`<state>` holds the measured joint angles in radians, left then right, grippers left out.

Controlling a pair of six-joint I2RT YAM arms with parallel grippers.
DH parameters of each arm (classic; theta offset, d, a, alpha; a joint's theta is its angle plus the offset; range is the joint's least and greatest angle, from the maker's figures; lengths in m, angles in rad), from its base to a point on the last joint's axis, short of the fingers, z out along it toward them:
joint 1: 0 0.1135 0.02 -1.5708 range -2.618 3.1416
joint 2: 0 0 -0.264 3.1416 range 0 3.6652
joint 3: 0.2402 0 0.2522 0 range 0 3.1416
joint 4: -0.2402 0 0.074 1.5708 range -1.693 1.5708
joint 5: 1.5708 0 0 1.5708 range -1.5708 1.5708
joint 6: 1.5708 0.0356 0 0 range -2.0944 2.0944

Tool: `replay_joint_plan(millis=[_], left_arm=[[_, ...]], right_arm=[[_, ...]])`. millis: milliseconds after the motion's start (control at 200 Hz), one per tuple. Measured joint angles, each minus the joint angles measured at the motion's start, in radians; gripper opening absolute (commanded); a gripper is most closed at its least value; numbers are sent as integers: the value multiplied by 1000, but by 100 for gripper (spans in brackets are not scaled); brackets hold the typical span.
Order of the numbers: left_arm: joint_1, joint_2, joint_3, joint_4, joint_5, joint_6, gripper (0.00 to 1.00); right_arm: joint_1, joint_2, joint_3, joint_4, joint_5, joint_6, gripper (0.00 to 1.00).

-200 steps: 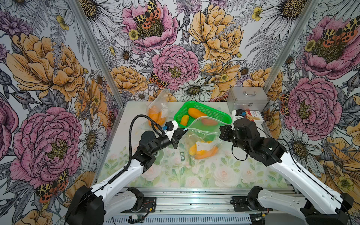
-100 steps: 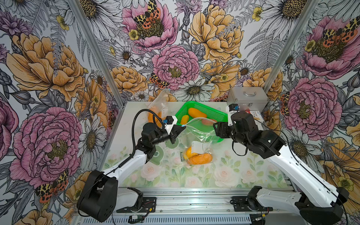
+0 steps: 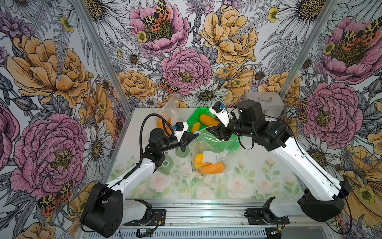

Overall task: Place the mango in a zip-top bag and seal the zipper
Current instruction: Adjust the zipper food storage bag at the center of the board.

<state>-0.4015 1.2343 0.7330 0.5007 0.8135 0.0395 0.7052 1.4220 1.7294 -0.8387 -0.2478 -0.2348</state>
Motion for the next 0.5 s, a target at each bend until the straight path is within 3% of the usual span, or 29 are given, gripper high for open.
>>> replay_joint_plan(millis=[230,500], left_arm=[[3,-16,6,-39,31,3,0],[5,-20,6,-68,60,5,0]], right_arm=[[0,51,9,-14,-178,-204,59],[0,86,46,-17,-259,-276,52]])
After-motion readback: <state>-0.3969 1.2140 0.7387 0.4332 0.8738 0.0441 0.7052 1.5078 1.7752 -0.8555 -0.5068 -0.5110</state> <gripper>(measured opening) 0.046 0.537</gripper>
